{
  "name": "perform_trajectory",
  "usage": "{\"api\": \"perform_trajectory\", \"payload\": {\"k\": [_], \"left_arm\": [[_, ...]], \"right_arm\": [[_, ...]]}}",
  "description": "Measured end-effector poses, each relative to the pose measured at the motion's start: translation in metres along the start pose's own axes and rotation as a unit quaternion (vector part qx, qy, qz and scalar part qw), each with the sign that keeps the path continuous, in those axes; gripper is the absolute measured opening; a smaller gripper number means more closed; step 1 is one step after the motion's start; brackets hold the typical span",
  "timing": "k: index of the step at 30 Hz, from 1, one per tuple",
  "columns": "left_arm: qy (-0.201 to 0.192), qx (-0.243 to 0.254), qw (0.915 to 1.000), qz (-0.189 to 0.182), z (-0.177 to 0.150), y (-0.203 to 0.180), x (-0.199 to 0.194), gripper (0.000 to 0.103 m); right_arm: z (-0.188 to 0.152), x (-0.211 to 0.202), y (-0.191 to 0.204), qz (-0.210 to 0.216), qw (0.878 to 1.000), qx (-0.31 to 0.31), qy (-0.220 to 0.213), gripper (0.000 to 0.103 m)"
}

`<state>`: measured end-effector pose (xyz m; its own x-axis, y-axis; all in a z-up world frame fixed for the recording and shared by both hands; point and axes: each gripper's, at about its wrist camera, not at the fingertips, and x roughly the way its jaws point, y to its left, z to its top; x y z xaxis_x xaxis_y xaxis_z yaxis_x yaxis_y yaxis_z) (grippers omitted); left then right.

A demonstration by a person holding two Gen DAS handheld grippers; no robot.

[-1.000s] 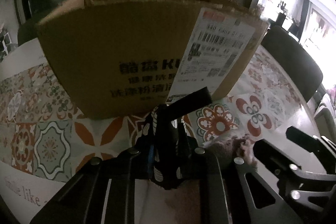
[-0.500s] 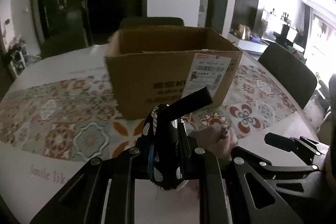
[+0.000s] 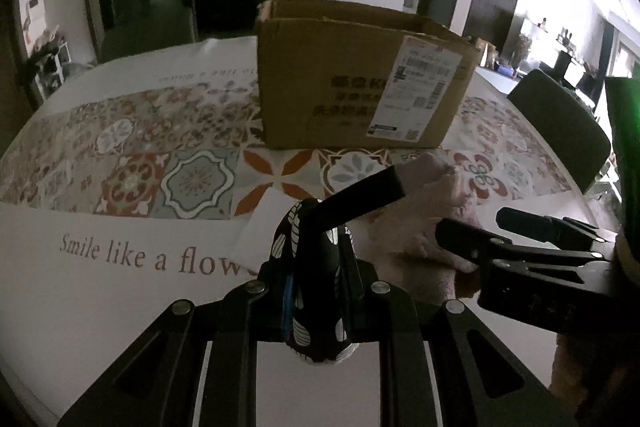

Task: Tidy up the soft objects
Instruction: 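Move the right gripper back to the pink fuzzy towel on the table, then close the right gripper on the pink fuzzy towel, then lift the pink towel with the right gripper toward the box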

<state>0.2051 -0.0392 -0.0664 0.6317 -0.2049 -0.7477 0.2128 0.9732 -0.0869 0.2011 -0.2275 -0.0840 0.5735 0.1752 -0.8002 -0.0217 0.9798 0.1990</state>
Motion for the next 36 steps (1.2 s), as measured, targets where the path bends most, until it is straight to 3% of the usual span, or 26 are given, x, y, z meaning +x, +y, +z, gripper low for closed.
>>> {"api": "perform_trajectory", "payload": {"k": [5,7,13,15,19,36], "left_arm": [[0.000,-0.005,1.0000,0.003,-0.002,0.003,0.002,0.019],[0.003,-0.005,1.0000,0.002,-0.003,0.004,0.004,0.019],[0.010,-0.003,0.9999,-0.008,-0.005,0.001,0.007,0.019],[0.010,-0.003,0.9999,-0.009,-0.006,0.000,0.006,0.019],[0.006,-0.004,0.9999,-0.012,-0.005,0.000,0.003,0.019],[-0.053,-0.003,0.9980,-0.033,0.016,-0.006,-0.040,0.019]], "right_arm": [[0.003,0.014,0.001,-0.008,1.000,-0.001,0.012,0.073],[0.001,0.018,0.000,-0.005,1.000,0.001,0.021,0.053],[-0.004,0.013,-0.001,0.008,1.000,-0.001,0.016,0.019],[-0.004,0.010,0.000,0.010,1.000,-0.006,0.011,0.014],[-0.004,0.001,0.001,0.019,1.000,-0.006,0.002,0.013],[0.018,-0.076,0.017,0.022,0.993,-0.025,-0.111,0.013]]}}
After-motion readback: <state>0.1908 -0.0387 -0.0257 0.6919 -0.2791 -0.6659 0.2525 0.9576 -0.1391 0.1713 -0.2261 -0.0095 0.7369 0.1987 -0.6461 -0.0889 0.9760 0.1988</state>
